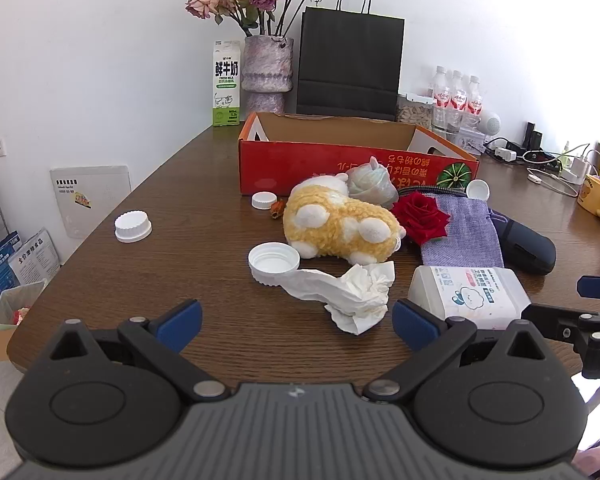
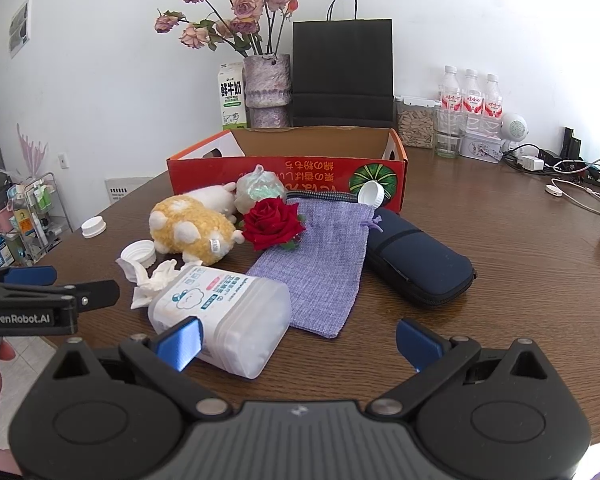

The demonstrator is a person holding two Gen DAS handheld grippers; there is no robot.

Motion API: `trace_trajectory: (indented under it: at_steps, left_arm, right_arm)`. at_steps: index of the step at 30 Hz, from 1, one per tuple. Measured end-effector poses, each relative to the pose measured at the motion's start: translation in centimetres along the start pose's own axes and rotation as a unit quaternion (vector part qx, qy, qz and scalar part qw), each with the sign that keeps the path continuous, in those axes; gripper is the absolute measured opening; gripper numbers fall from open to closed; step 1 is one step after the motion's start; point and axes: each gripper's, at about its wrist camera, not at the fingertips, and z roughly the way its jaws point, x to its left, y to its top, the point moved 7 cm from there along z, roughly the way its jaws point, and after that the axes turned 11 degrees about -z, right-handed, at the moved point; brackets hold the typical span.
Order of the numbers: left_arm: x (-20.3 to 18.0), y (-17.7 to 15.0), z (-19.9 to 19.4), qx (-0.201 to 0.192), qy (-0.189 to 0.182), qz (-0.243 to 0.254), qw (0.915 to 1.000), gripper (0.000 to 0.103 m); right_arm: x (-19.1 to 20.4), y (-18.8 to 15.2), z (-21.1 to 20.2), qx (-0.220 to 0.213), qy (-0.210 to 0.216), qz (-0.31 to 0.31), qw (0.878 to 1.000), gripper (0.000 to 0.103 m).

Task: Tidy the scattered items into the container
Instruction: 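Grasp the white wet-wipe pack with the right gripper while the left gripper grasps the crumpled tissue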

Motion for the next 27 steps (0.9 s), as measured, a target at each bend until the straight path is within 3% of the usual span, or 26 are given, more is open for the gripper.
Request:
trace_trajectory:
  at_steps: [12, 27]
  left_arm:
    - [0.5, -0.2, 0.2, 0.001, 0.006, -0.004, 1.0000, 0.103]
    - [3.4, 0.9, 0.3, -0.013, 0.025, -0.011, 0.9995, 0.103]
  right_arm:
    - [0.2, -0.1, 0.0, 0.001, 0.002, -0.001, 1.000, 0.103]
    - [4.1, 1.4, 2.5, 0.018, 0.032, -0.022, 0.999, 0.103]
